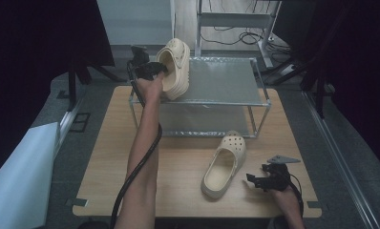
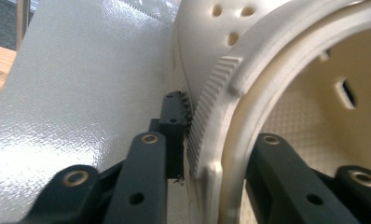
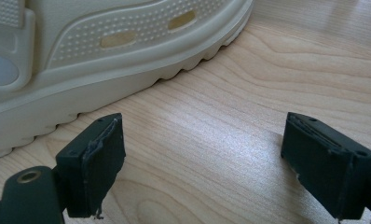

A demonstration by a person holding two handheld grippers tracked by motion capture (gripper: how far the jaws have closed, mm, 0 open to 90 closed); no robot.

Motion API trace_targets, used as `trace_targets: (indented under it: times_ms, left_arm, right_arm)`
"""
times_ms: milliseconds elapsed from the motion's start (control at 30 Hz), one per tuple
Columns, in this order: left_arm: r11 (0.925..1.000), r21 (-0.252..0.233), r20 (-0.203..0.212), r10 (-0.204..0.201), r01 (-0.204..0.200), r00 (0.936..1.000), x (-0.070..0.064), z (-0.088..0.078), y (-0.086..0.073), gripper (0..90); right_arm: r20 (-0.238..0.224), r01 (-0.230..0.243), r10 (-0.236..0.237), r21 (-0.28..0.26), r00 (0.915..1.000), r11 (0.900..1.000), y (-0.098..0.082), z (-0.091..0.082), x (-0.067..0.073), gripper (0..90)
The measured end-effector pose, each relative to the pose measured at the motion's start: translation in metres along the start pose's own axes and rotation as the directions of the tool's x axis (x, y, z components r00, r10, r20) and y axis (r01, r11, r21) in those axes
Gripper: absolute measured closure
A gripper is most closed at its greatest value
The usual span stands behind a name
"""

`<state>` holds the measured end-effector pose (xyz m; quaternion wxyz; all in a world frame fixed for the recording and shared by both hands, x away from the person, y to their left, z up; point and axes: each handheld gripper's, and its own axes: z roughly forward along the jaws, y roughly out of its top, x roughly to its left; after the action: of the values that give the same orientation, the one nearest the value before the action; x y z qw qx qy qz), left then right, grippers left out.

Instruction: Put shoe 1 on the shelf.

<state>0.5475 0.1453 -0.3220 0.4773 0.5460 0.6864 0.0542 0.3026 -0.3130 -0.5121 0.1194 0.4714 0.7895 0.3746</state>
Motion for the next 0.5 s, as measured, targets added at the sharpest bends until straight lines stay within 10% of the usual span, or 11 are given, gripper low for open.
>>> trace_targets:
  times_ms: [300,500]
  left_arm:
    - [0.9995,0.007,0.077,-0.030,0.029,0.9966,0.0002,0.0041,-0.0031,55.8]
    - [0.9992,0.017,0.102,0.034,-0.036,0.9942,-0.0078,0.0065,-0.0080,41.7]
  right_arm:
    - [0.001,-0.002,0.002,0.003,1.0000,1.000,0.0000,-0.0001,0.0005,12.9]
    - [0.001,0.000,0.000,0.003,1.0000,1.000,0.0000,0.0000,0.0005,12.9]
